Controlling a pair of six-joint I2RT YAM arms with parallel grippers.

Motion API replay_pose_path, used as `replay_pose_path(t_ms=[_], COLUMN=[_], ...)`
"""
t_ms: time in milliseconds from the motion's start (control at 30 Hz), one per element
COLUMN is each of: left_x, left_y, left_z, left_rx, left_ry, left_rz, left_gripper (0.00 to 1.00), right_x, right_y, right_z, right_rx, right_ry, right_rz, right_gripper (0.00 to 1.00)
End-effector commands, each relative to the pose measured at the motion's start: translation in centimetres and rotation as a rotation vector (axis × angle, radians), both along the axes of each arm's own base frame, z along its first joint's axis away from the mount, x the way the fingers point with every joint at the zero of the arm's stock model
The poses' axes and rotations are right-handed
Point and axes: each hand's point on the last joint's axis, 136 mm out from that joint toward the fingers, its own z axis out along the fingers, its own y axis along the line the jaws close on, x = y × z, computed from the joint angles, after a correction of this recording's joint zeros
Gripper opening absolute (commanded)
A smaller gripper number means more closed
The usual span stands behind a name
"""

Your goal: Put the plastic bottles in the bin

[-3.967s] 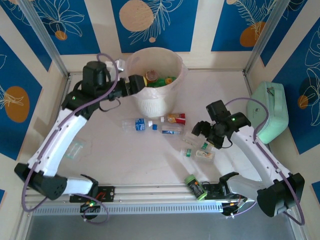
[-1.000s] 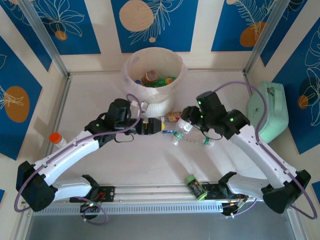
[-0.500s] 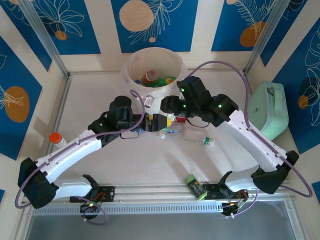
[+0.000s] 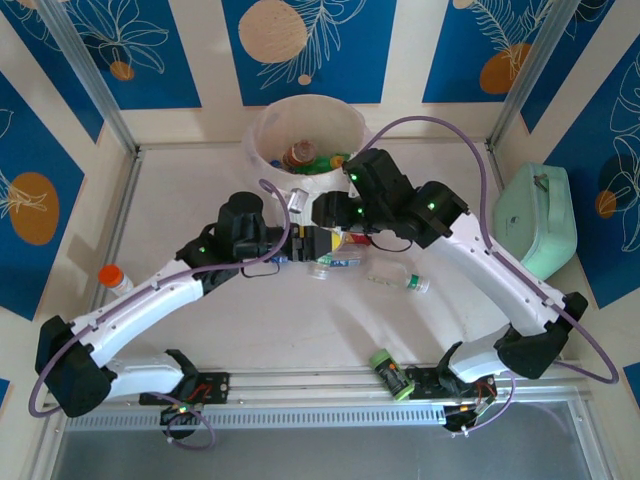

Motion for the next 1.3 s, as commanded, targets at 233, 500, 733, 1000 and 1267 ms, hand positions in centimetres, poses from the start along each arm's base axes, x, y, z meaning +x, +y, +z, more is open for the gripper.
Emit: replay_pose_path(t_ms=[233,500,733,1000,1267], left_x=[0.6,1.4,3.7,5.1,5.0], left_y=[0.8,1.5,3.4,3.9,3.3], left_z=[1.7,1.8,6.1,12.2,13.5], left_rx=[-0.013,-0.007,-0.109,-0.398,-0.525], left_ry=[-0.055,-0.044,-0.064,-0.022,0.036], left_rz=[0.071,0.14,0.28,0.308,0.261], left_gripper=[0.64,0.64,0.65,0.65,0.65], right_x=[0.0,-0.6,-3.3,-5.3,-5.0], right_y=[-2.1,-5.1,-3.3,-0.1,1.7], right_z=[2.5,4.6,4.1,4.3,4.8], right_rx=[-0.006,0.161,0.304,0.453,0.475], right_ry=[-0.057,-0.173,-0.183,-0.148,-0.138], right_rz=[-0.087,-0.104,0.059,0.243,0.306], right_gripper=[0.79,0.85,0.84,0.79,0.77])
